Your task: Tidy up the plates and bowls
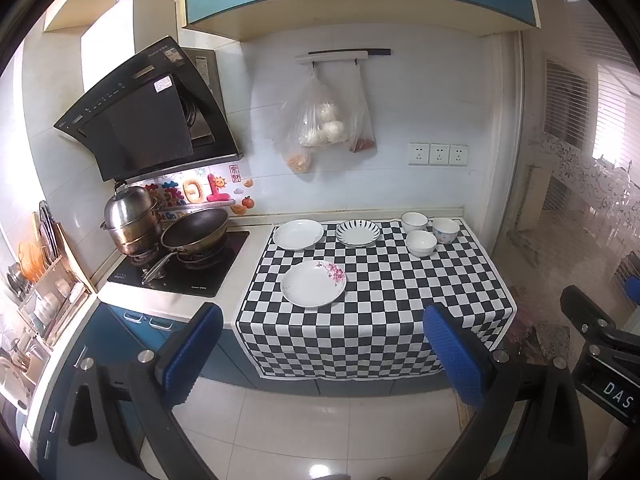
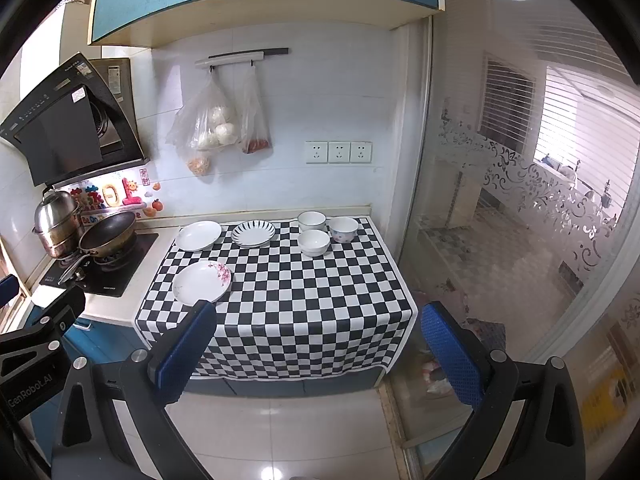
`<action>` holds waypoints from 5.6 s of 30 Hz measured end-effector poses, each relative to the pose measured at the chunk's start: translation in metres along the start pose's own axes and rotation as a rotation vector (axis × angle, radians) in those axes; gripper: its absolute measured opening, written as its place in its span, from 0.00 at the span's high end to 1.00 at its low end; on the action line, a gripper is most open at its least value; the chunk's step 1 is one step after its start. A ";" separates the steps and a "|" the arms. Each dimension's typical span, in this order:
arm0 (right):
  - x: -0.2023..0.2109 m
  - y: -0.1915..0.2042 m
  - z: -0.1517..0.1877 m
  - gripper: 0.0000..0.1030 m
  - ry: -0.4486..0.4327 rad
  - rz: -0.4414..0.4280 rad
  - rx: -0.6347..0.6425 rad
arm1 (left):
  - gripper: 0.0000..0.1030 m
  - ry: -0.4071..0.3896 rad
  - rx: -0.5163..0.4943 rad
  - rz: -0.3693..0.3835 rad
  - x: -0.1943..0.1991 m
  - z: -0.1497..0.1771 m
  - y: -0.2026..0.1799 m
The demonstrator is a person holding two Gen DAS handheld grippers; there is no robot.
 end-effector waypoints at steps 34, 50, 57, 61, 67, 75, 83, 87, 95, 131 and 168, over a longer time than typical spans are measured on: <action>-0.006 0.000 -0.003 0.00 0.011 0.003 -0.008 | 0.00 0.010 -0.014 -0.003 -0.005 -0.001 -0.002; -0.032 0.002 -0.002 0.00 0.020 -0.036 -0.051 | 0.00 0.006 0.002 -0.038 -0.027 0.005 0.002; -0.087 0.005 -0.011 0.00 0.060 -0.039 -0.049 | 0.00 0.025 0.030 -0.085 -0.067 -0.002 0.002; -0.119 0.011 -0.019 0.00 0.073 -0.057 -0.022 | 0.00 0.042 0.046 -0.114 -0.091 -0.006 0.002; -0.165 0.031 -0.033 0.00 0.077 -0.067 0.014 | 0.00 0.064 0.067 -0.141 -0.127 -0.015 0.004; -0.243 0.076 -0.050 0.00 0.095 -0.046 0.049 | 0.00 0.086 0.069 -0.133 -0.191 -0.034 0.020; -0.340 0.137 -0.072 0.00 0.135 -0.033 0.011 | 0.00 0.122 0.044 -0.057 -0.293 -0.063 0.060; -0.395 0.175 -0.081 0.00 0.163 -0.014 0.011 | 0.00 0.153 0.013 -0.027 -0.344 -0.076 0.082; -0.503 0.221 -0.073 0.00 0.250 0.001 0.024 | 0.00 0.237 -0.039 -0.002 -0.450 -0.080 0.112; -0.778 0.290 0.099 0.44 1.012 -0.293 0.097 | 0.51 0.878 0.150 0.303 -0.714 0.080 0.124; -0.799 0.153 0.054 0.78 0.931 -0.209 -0.080 | 0.60 0.857 -0.040 0.440 -0.745 0.008 -0.024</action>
Point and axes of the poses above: each gripper's, at about its wrist camera, not at the fingertips, and x roughly against the way its jaws point, y to its left, z to its underside, the point moved 1 cm from there along -x, roughly the way its jaws point, and after that the axes turned 8 degrees about -x, right-handed, at the moved point
